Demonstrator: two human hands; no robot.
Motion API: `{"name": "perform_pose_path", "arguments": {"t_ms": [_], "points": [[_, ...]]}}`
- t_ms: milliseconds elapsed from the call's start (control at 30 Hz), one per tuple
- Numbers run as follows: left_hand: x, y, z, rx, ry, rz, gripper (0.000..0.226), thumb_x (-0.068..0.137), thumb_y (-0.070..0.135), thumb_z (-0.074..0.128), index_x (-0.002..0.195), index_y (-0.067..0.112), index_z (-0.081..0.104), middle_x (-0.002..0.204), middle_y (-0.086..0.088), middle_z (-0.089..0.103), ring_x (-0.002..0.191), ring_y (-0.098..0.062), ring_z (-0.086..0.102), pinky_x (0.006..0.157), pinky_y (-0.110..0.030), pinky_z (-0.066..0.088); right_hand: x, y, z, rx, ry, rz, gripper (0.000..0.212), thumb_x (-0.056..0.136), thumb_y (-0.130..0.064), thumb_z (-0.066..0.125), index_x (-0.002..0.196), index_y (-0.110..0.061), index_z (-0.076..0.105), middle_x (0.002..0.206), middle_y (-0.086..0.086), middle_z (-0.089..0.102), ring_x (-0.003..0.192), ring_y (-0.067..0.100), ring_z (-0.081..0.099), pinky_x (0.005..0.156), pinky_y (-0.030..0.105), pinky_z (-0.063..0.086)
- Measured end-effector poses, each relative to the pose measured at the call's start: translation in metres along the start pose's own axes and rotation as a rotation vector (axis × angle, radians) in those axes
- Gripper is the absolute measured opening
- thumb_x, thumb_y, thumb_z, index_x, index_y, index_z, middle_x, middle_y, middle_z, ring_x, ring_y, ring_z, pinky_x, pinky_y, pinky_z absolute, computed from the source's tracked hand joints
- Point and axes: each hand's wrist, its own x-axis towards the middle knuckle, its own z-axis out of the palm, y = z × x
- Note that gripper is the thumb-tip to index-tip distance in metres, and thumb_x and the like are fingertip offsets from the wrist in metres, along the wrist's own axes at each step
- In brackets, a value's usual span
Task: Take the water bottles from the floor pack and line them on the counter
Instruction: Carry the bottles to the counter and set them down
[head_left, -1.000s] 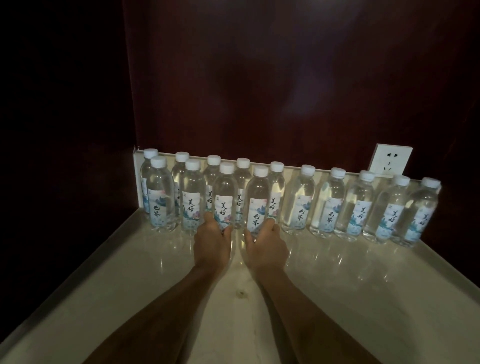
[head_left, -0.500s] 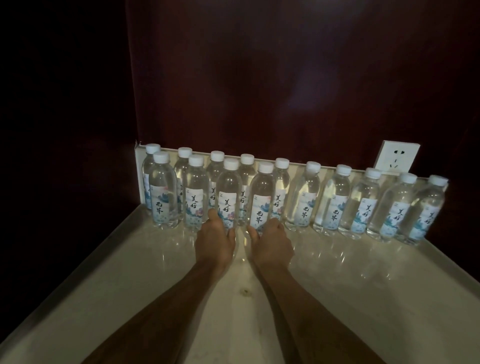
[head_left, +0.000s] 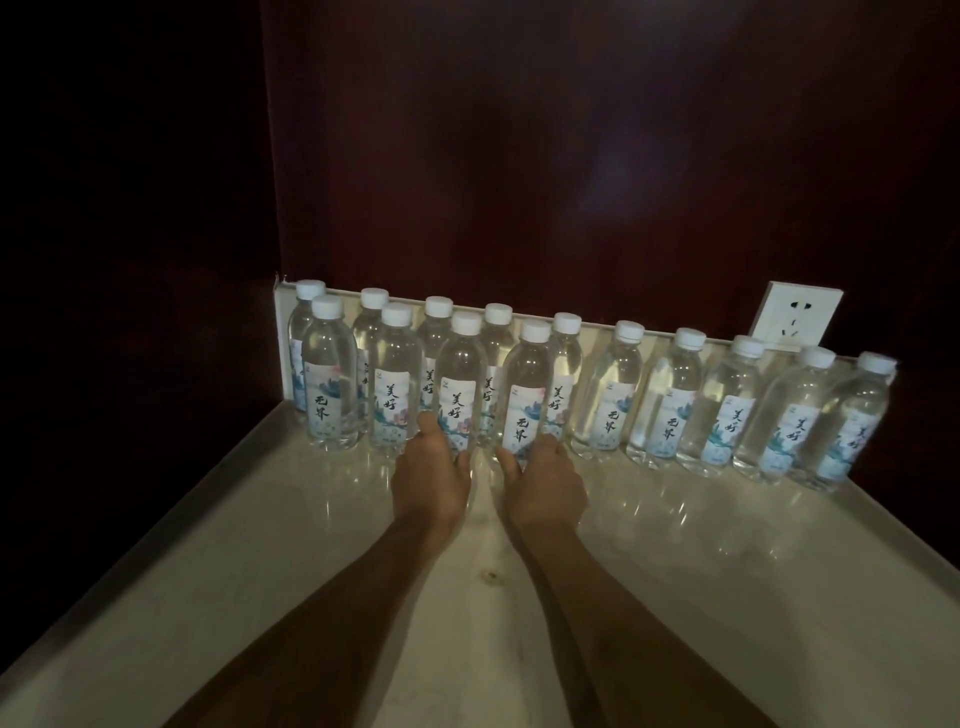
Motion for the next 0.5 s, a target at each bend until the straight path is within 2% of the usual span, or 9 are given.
{"name": "perform_pose_path", "arguments": {"t_ms": [67, 300, 500], "points": [[-0.0003, 0.0004, -0.0007, -0.003, 0.001, -0.003, 0.040, 0.092, 0.021, 0.070, 0.121, 0.009, 0.046, 0.102, -0.012, 0.070, 0.091, -0.030, 0.071, 0.074, -0.039, 0.058, 0.0000, 0.0000, -0.0006, 0.017, 0.003, 0.009, 0.041, 0.095, -0.049, 0.054, 0.115, -0.013, 0.052, 0.117, 0.007, 0.061, 0.105, 0.030, 0.063, 0.079, 0.036, 0.045], [0.0007, -0.0005, -0.0005, -0.019, -0.002, -0.011, 0.042, 0.090, 0.024, 0.072, 0.117, 0.015, 0.041, 0.102, -0.011, 0.071, 0.088, -0.031, 0.072, 0.076, -0.046, 0.061, 0.0011, 0.0008, -0.0017, 0.065, 0.005, 0.037, 0.049, 0.092, -0.052, 0.058, 0.121, -0.014, 0.053, 0.121, 0.006, 0.062, 0.110, 0.029, 0.062, 0.086, 0.038, 0.047], [0.0012, 0.0002, -0.0006, -0.012, -0.002, -0.040, 0.049, 0.090, 0.027, 0.072, 0.128, 0.012, 0.043, 0.110, -0.012, 0.071, 0.096, -0.030, 0.072, 0.081, -0.044, 0.060, 0.0018, 0.0015, -0.0024, 0.059, -0.003, 0.032, 0.054, 0.090, -0.053, 0.060, 0.125, -0.013, 0.051, 0.124, 0.006, 0.060, 0.112, 0.029, 0.061, 0.086, 0.037, 0.047]]}}
